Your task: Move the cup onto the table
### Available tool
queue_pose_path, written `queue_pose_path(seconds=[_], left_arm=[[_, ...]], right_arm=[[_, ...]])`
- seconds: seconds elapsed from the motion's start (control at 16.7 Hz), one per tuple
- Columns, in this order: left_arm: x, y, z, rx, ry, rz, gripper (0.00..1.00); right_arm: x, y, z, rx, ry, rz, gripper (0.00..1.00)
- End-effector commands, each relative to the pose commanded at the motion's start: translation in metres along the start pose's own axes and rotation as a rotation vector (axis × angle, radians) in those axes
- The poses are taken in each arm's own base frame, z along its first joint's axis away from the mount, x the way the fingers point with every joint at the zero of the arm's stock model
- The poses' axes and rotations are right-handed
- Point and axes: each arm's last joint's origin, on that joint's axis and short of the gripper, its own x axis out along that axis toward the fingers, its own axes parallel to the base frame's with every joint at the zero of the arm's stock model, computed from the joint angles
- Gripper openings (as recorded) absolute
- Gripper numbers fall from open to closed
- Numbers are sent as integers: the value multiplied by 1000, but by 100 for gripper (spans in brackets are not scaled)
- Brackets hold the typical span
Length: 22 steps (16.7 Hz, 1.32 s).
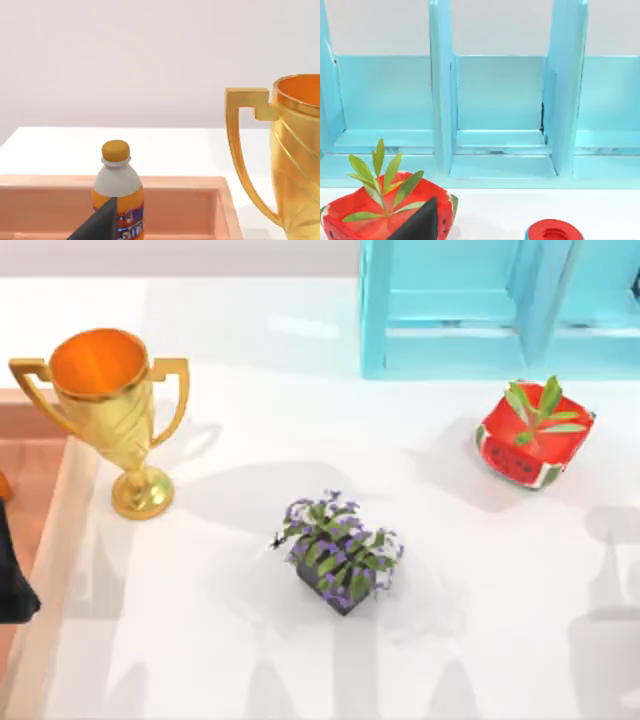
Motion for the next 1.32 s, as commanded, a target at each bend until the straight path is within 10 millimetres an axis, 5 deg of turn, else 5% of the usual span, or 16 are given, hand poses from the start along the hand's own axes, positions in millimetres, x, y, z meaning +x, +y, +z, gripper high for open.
queue_pose_path(seconds=[0.3,0.66,0.96,1.32], left_arm=[[0,2,11,13,65,13,100],[20,11,64,65,460,62,100],[76,29,100,79,939,67,100],[149,60,102,44,1414,17,100]], right_arm=[[0,0,0,0,0,0,100],[0,0,0,0,0,0,100],[0,0,0,0,0,0,100],[0,0,0,0,0,0,100]])
